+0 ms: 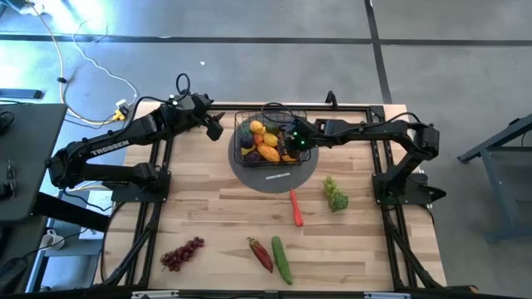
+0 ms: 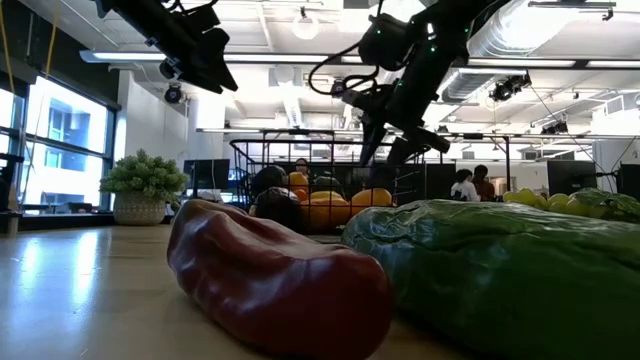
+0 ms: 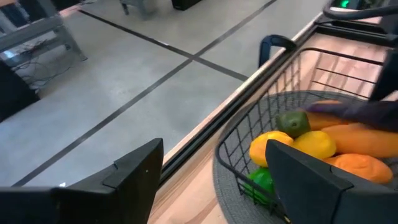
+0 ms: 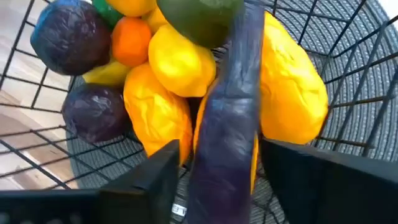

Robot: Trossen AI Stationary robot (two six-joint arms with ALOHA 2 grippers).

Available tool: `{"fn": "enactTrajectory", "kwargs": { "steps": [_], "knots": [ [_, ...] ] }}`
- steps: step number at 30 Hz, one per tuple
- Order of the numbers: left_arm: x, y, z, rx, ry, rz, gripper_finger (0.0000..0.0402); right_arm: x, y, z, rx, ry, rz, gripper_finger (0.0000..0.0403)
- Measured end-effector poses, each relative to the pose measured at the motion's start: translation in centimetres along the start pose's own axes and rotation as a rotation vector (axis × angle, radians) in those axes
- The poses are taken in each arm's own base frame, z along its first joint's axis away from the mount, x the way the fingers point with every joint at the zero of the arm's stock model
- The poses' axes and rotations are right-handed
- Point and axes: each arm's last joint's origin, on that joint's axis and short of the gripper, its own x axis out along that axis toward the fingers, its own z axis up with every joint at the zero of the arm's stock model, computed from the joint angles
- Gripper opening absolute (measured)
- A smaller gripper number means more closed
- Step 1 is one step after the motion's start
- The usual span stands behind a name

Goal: Build produce basket
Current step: Put the eggplant into the black wire basket, then put the red chili pepper into the black wire basket

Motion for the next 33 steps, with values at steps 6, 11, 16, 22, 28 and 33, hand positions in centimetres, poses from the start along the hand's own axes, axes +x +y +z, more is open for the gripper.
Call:
{"fn": "enactTrajectory", "kwargs": {
  "steps": [6,11,16,22,28,33],
  "knots": [
    [0.0,-0.1,0.0,0.036,-0.003,-0.047,0.0271,-0.1,0.2,0.2,0.027,-0.009,0.017,0.0252],
    [0.0,-0.2,0.0,0.063,-0.005,-0.063,0.0271,-1.0,1.2,1.2,0.025,-0.040,0.048,0.0255],
    [-0.1,-0.6,0.0,0.063,-0.015,-0.203,0.0271,-2.4,2.1,2.3,0.003,-0.069,0.039,0.0255],
    [-0.3,-1.4,0.1,0.065,-0.032,-0.432,0.0271,-4.0,3.3,2.9,-0.013,-0.090,0.020,0.0256],
    [-1.0,-3.0,0.1,0.151,-0.061,-0.596,0.0271,-5.1,4.3,2.9,0.002,-0.133,0.009,0.0256],
    [-1.9,-4.8,0.0,0.267,-0.100,-0.700,0.0271,-6.0,4.9,3.4,0.060,-0.177,0.020,0.0256]
  ]
}}
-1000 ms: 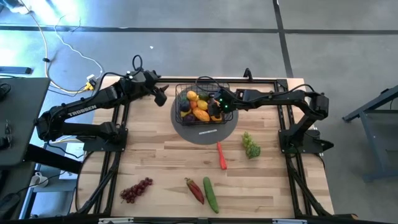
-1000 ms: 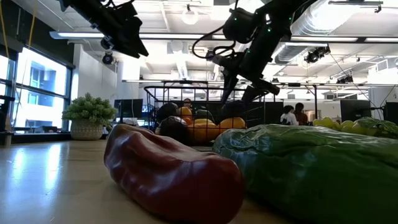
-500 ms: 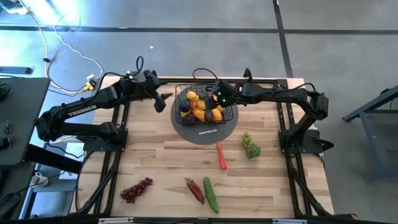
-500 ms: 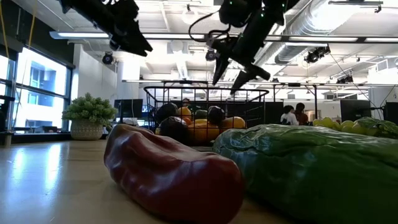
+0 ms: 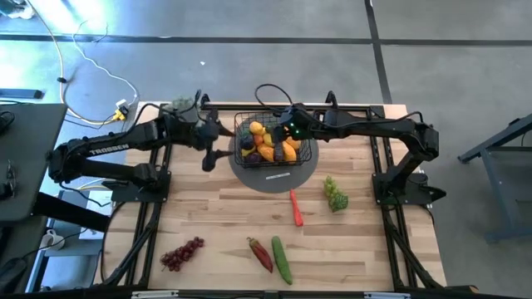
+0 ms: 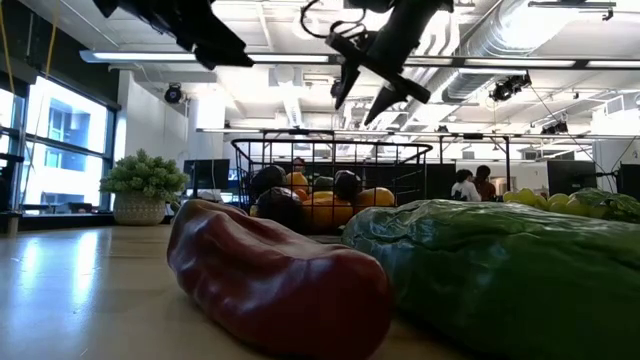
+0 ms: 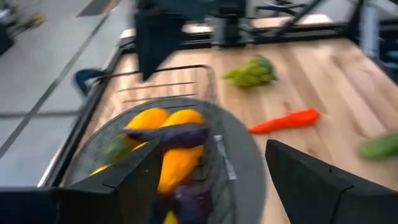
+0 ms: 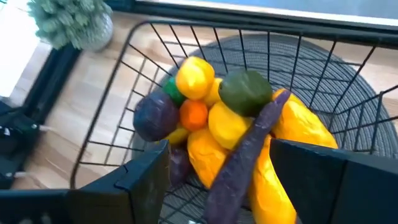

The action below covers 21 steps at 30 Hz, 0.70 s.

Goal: Build produce basket
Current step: Put the red chili pepper into the black wire basket

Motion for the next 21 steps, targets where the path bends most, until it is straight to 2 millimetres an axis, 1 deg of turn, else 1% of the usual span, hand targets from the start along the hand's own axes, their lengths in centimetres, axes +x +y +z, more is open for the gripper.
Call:
{"fn": "enactTrajectory", "kwargs": {
  "steps": [4,6,12,17,21],
  "knots": [
    [0.3,-1.6,0.3,0.064,-0.012,-0.079,0.0271,-0.8,0.5,0.7,0.004,-0.016,0.018,0.0256],
    [0.4,-2.4,0.5,0.082,-0.019,-0.113,0.0271,-1.4,0.7,1.1,-0.020,-0.022,0.003,0.0256],
    [0.6,-4.4,1.1,0.101,-0.052,-0.176,0.0271,-3.6,1.1,1.8,-0.084,0.015,-0.039,0.0256],
    [1.1,-6.2,1.4,0.080,-0.058,-0.236,0.0271,-5.1,2.0,1.1,-0.132,0.075,-0.027,0.0256],
    [1.5,-8.0,1.6,0.109,-0.072,-0.290,0.0271,-5.6,2.4,0.0,-0.171,0.109,-0.033,0.0256]
  ]
}}
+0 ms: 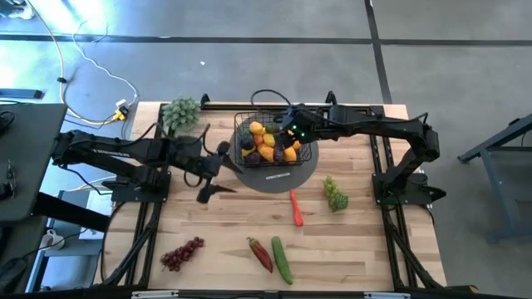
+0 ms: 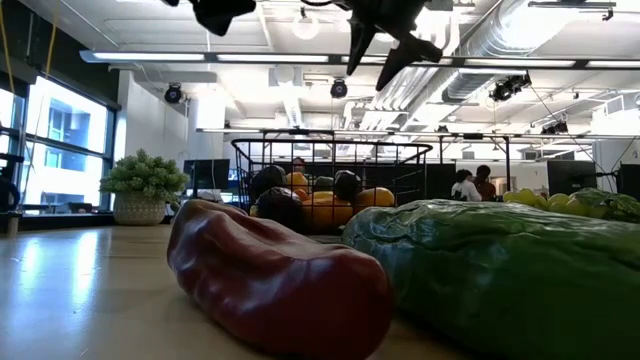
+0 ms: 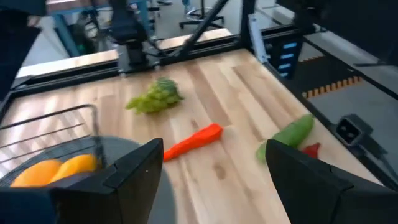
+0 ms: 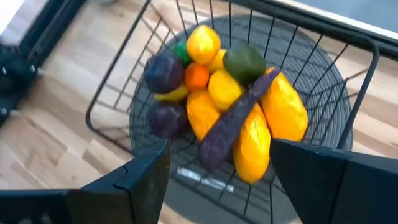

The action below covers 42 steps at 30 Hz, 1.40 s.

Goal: Build produce basket
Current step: Put the red chili pepper into the black wire basket

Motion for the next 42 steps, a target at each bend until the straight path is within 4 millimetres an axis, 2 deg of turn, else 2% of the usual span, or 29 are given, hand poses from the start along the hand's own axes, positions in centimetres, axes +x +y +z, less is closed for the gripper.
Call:
{"fn": "enactTrajectory", "kwargs": {
  "steps": [11,17,26,31,42],
  "knots": [
    [2.2,-4.4,1.7,0.026,0.016,-0.044,0.0271,-0.7,1.4,-2.1,-0.072,0.033,0.016,0.0256],
    [4.8,-6.2,1.3,0.032,0.047,-0.079,0.0271,-0.9,1.7,-2.4,-0.078,0.027,0.014,0.0256],
    [8.9,-8.5,-0.4,0.136,0.094,-0.193,0.0271,-0.9,1.6,-2.4,-0.009,0.023,0.002,0.0256],
    [10.3,-9.0,-1.6,0.123,0.143,-0.285,0.0271,-0.8,1.5,-2.4,0.039,0.008,-0.013,0.0256],
    [13.2,-9.8,-4.0,0.165,0.212,-0.317,0.0271,-0.9,1.5,-2.4,0.119,0.006,-0.022,0.0256]
  ]
}}
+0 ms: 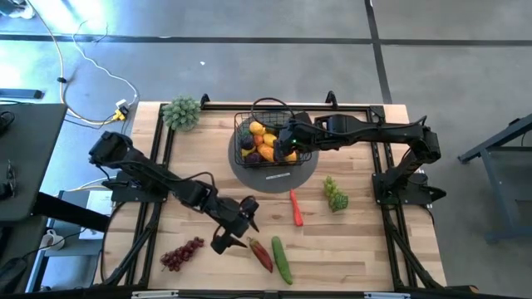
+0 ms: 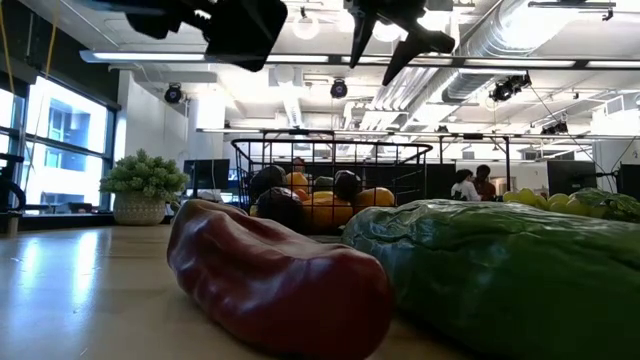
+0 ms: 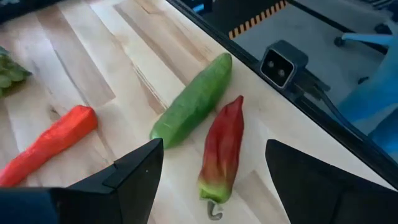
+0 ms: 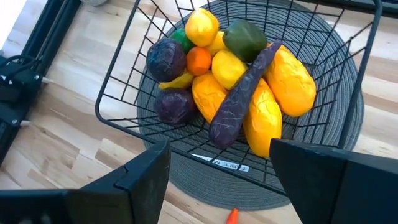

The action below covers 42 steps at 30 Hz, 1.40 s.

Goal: Build produce basket
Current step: Put the red chili pepper into the black wire basket

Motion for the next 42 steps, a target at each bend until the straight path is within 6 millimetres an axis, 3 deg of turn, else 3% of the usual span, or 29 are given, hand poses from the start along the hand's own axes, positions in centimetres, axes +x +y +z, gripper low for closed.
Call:
{"fn": "enactTrajectory", "kwargs": {
  "steps": [21,42],
  "knots": [
    [5.5,-1.3,-3.0,0.020,0.082,-0.035,0.0271,0.0,-0.1,0.0,0.044,-0.003,-0.014,0.0256],
    [7.8,-1.2,-5.1,0.028,0.135,-0.010,0.0270,-0.7,0.8,-1.9,0.008,-0.018,-0.014,0.0256]
  ]
}}
